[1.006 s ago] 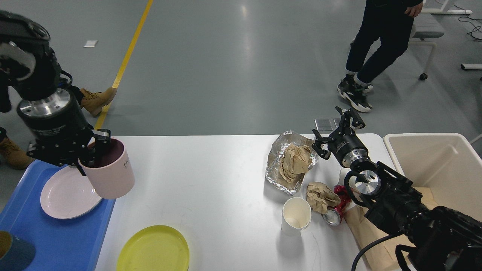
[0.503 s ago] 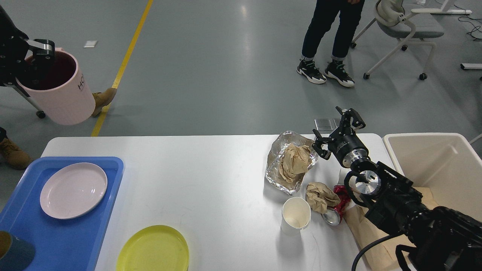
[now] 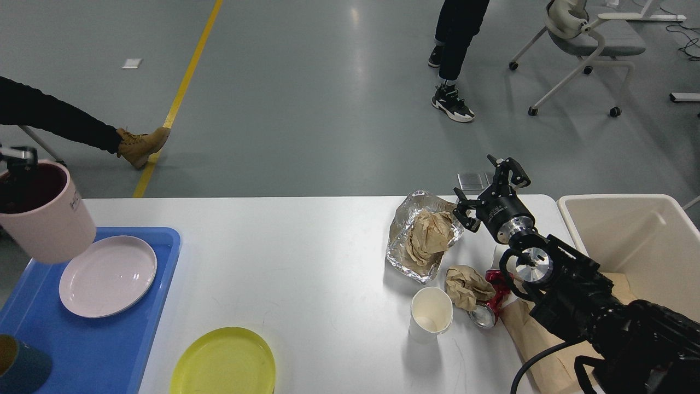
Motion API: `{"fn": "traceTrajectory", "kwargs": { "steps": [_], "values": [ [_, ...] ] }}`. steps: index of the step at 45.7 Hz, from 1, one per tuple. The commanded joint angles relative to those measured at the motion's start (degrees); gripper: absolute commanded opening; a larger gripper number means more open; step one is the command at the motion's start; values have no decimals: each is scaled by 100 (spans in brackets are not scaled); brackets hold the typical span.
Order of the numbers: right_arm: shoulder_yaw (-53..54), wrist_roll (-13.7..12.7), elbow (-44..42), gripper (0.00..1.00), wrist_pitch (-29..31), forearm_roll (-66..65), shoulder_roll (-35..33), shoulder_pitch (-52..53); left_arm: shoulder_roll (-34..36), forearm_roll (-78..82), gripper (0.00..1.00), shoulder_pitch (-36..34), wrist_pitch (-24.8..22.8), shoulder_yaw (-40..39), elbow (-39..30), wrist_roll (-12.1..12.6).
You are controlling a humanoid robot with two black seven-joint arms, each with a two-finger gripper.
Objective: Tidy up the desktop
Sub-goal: 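Lower the pink cup onto the blue tray and release it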
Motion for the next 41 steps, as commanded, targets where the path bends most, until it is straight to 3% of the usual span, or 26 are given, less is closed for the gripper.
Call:
{"fn": "traceTrajectory", "kwargs": {
  "steps": [1,7,18,22,41],
  "values": [
    [-1,0,0,100,0,1,-1,-1,239,476,0,564,172,-20,-110,-469],
    [-1,0,0,100,0,1,7,8,257,819,0,1241,743,-64,-118,-1155],
    [-1,0,0,100,0,1,7,-1,275,1276,0,2418,2159,-292,-101,-1577],
    [-1,0,0,100,0,1,-1,-1,283,1417,0,2709,2493,-371,-101,-1656],
    [-1,0,0,100,0,1,-1,-1,178,1909,0,4431,3995,-1153,-22,-1587]
  ]
}}
